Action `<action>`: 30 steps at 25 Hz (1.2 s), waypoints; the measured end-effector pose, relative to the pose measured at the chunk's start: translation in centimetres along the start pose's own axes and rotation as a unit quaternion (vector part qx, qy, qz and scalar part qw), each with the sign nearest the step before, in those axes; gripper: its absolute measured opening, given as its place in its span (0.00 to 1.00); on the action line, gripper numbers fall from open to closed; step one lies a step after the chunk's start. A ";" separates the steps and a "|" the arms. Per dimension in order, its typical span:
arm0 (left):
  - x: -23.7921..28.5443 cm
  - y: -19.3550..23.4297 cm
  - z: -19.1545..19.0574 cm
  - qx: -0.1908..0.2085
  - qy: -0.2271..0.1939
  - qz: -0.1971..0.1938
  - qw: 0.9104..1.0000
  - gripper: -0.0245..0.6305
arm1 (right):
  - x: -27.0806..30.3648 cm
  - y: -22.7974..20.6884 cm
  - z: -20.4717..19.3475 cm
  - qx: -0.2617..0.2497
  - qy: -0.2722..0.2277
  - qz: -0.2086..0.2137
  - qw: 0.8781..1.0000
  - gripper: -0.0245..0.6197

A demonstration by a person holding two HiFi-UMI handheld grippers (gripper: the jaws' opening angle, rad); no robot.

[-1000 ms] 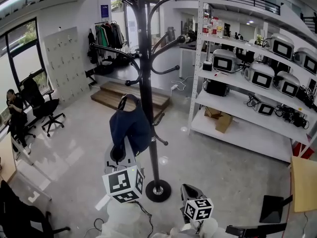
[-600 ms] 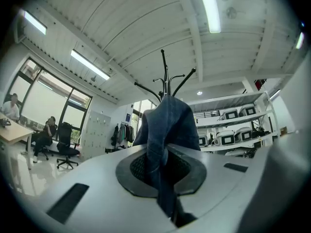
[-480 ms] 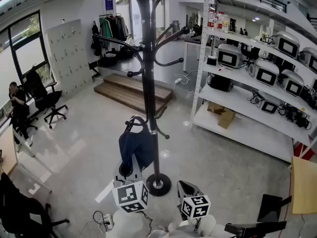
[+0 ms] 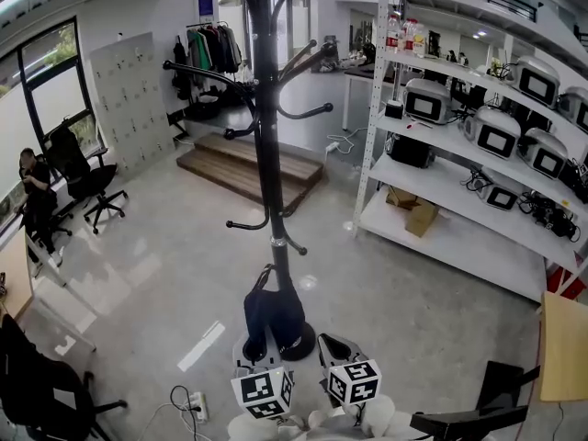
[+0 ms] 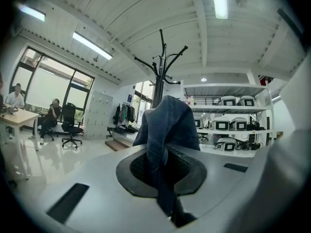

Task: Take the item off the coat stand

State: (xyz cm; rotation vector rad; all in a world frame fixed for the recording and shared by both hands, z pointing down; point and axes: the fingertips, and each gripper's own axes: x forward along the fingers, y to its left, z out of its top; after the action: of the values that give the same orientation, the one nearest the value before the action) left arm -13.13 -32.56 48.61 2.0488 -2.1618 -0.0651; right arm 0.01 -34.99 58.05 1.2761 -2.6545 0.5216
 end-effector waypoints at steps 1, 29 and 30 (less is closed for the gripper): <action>-0.2 -0.2 -0.3 -0.003 0.002 0.002 1.000 0.05 | 0.0 0.0 -0.2 -0.001 0.002 0.004 1.000 0.06; -9.9 1.7 -1.7 0.002 0.014 -0.040 0.999 0.05 | -7.2 8.7 -1.4 -0.025 -0.053 -0.016 0.998 0.06; -10.4 1.7 -1.8 0.002 0.014 -0.042 0.999 0.05 | -7.7 9.1 -1.6 -0.023 -0.056 -0.017 0.998 0.06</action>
State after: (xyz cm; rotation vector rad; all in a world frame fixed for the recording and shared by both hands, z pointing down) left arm -14.06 -21.99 49.70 2.1289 -2.0613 -0.0436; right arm -2.30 -23.54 55.12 1.3736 -2.7111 0.3916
